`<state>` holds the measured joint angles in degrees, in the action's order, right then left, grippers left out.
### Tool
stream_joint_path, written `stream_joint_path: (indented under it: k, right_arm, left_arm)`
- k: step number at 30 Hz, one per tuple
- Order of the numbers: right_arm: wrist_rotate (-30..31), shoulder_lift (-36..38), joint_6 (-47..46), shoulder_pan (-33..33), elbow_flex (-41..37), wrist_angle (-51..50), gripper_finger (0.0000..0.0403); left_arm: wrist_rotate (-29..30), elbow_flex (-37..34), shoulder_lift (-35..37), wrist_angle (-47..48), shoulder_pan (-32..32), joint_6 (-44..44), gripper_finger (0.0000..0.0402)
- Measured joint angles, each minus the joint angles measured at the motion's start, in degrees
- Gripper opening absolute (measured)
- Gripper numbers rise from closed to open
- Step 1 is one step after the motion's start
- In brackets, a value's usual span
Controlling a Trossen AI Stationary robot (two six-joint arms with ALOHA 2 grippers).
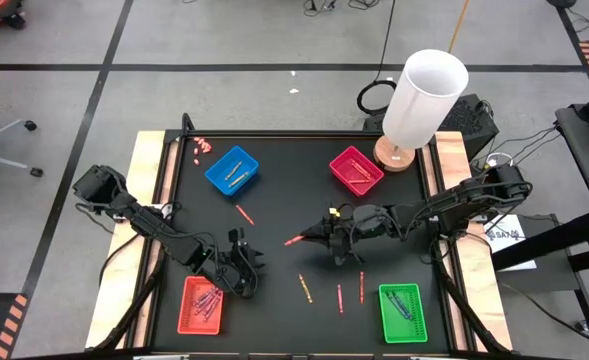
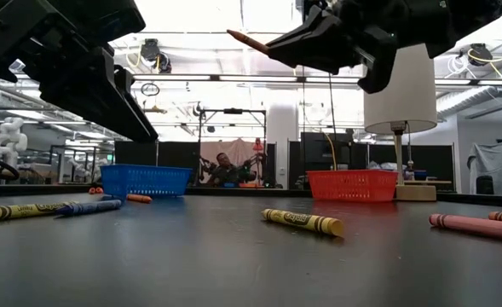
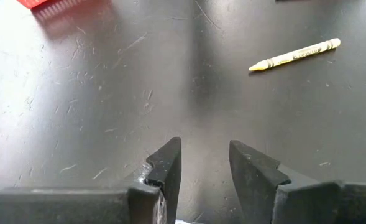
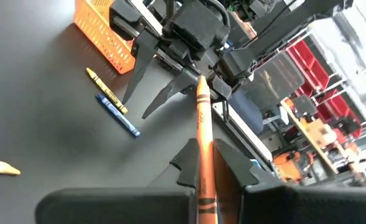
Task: Sort crayons
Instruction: Put the orange crayon into the red bin
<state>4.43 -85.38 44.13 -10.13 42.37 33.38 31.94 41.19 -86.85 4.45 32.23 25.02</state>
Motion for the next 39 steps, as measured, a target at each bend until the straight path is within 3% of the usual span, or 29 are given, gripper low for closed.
stream_joint_path:
  k: [16, 27, 31, 39]
  right_arm:
    - [0.0, 0.0, -29.19, 0.0, 0.0, 2.37, 0.0015]
    - [0.02, 0.0, -41.21, 0.0, 0.0, 2.37, 0.0015]
    - [0.02, 0.0, -42.69, 0.0, 0.0, 2.35, 0.0015]
    - [0.02, -0.02, -35.71, 0.0, 0.0, 1.65, 0.0015]
  left_arm:
    - [0.0, 0.0, 0.0, -0.02, 0.0, 0.0, 0.0134]
    - [0.0, 0.0, 0.0, -0.02, 0.0, 0.0, 0.0134]
    - [0.0, 0.0, 0.0, -0.01, 0.0, 0.02, 0.0134]
    - [0.0, 0.0, 0.0, -0.02, 0.0, 0.03, 0.0134]
